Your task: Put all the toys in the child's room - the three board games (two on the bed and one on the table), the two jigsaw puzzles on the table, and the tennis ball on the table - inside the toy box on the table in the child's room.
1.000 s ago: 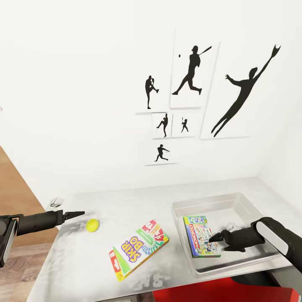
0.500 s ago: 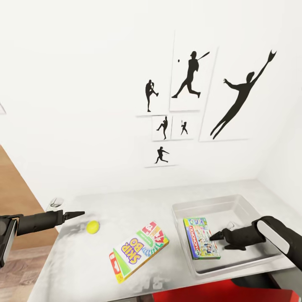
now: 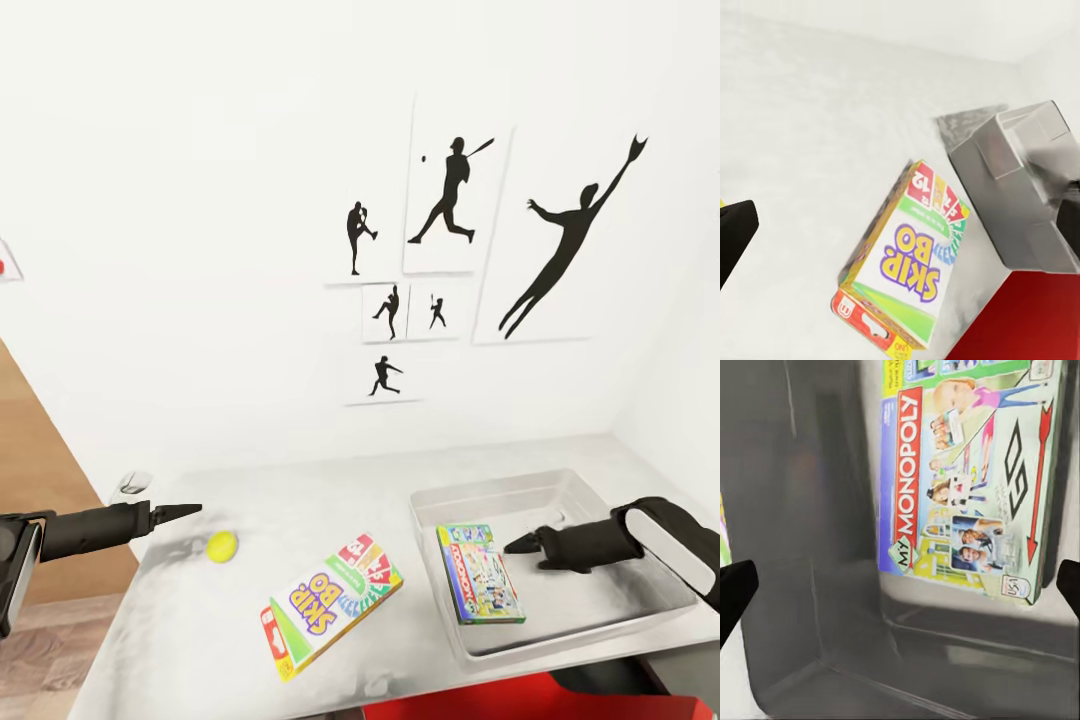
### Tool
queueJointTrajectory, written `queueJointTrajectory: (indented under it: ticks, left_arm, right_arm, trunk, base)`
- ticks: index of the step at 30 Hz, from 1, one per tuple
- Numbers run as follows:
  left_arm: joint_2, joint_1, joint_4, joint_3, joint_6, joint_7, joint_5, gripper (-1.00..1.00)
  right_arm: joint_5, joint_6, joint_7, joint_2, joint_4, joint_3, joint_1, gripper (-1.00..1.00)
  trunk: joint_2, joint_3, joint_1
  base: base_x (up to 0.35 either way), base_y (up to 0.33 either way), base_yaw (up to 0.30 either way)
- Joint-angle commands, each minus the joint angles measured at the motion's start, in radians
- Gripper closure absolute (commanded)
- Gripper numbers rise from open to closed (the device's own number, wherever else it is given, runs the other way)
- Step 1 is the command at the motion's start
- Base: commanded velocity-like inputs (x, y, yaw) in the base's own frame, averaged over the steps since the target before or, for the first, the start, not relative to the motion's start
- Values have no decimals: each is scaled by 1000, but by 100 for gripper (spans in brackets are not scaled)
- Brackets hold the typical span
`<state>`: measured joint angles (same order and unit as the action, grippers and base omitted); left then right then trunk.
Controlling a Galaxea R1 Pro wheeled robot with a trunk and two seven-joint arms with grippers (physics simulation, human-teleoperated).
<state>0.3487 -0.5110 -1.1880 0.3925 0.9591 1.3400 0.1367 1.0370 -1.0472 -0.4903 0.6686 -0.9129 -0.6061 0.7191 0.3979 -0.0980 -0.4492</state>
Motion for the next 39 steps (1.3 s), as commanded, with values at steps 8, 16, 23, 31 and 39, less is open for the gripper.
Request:
queueJointTrajectory:
  ticks: [8, 16, 23, 31, 39]
  left_arm:
    - [1, -1, -1, 2, 10, 10, 11, -100]
    - [1, -1, -1, 2, 10, 10, 10, -100]
    - [2, -1, -1, 2, 10, 10, 10, -100]
    - [1, -1, -1, 1, 10, 10, 9, -100]
    - [1, -1, -1, 2, 9, 10, 9, -100]
  right_arm:
    - [86, 0, -11, 122, -244, 34, -44, -100]
    - [189, 10, -9, 189, -466, 113, -137, -100]
    - [201, 13, -10, 186, -616, 215, -187, -100]
    - [239, 33, -40, 121, -668, 312, -218, -100]
    - [270, 42, -71, 7, -672, 475, -222, -100]
  trunk:
    - [2, 10, -1]
    - [2, 23, -1]
    - [2, 35, -1]
    - [2, 48, -1]
    - [2, 59, -1]
  base:
    - [0, 0, 0]
    - [0, 0, 0]
    - [0, 0, 0]
    - [0, 0, 0]
    - [0, 0, 0]
